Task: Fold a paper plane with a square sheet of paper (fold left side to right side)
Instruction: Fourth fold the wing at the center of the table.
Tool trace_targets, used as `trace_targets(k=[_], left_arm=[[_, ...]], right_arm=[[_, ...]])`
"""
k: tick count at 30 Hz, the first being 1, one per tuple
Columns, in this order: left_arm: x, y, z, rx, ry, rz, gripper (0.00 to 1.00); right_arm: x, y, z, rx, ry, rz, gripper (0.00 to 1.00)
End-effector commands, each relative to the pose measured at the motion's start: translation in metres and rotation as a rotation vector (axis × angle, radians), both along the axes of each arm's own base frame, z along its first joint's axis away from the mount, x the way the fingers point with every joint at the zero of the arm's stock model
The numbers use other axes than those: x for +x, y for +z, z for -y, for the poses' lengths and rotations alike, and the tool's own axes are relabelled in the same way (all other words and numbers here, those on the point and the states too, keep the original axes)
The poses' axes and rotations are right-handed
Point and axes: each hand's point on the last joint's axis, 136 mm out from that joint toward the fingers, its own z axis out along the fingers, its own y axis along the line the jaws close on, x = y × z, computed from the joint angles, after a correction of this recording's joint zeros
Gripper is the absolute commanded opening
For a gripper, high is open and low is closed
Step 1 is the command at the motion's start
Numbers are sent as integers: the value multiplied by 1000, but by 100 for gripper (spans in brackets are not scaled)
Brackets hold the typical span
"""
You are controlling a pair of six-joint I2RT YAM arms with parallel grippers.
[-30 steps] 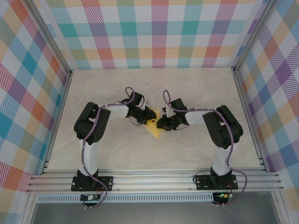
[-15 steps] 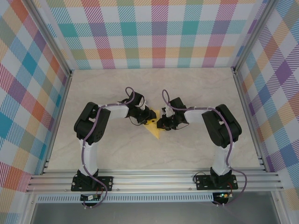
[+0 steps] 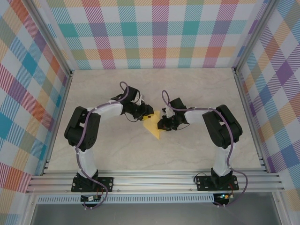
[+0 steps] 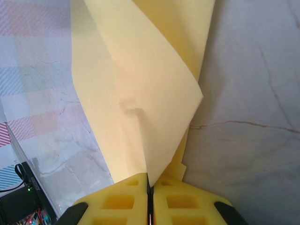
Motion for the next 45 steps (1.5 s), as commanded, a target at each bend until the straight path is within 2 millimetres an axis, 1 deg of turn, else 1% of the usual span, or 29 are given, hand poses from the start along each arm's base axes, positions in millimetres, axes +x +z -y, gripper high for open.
trace_targets(k=[1, 5, 9, 14, 22, 28, 31, 35, 39, 42, 43, 45], left_arm=[[-11, 6, 0, -40, -23, -12, 29], [-22, -8, 12, -51, -56, -53, 23], [-23, -22, 23, -54, -64, -94, 17], [-26, -34, 31, -58, -73, -132, 15], [-32, -51, 34, -54, -76, -185, 12], [-33, -71, 31, -17, -64, -218, 11], [-29, -79, 27, 20, -52, -219, 11], [-19, -84, 14, 83, -20, -203, 10], [-4, -83, 1, 110, 22, -181, 10], [9, -79, -2, 116, 31, -149, 11], [8, -81, -6, 133, 35, -169, 12], [17, -80, -8, 134, 45, -155, 12]], right_arm=[[-13, -32, 11, -106, 14, -48, 7], [-13, -33, 10, -107, 19, -49, 7], [-13, -33, 10, -110, 19, -50, 7], [-13, -32, 10, -112, 20, -50, 7], [-12, -32, 10, -116, 21, -49, 7], [-13, -32, 10, -123, 26, -52, 7], [-14, -33, 11, -133, 32, -53, 7], [-15, -34, 12, -143, 36, -52, 7], [-16, -35, 14, -153, 37, -51, 7], [-18, -37, 15, -157, 38, -54, 7], [-17, -37, 15, -158, 38, -53, 7], [-18, -38, 16, -157, 41, -55, 7]])
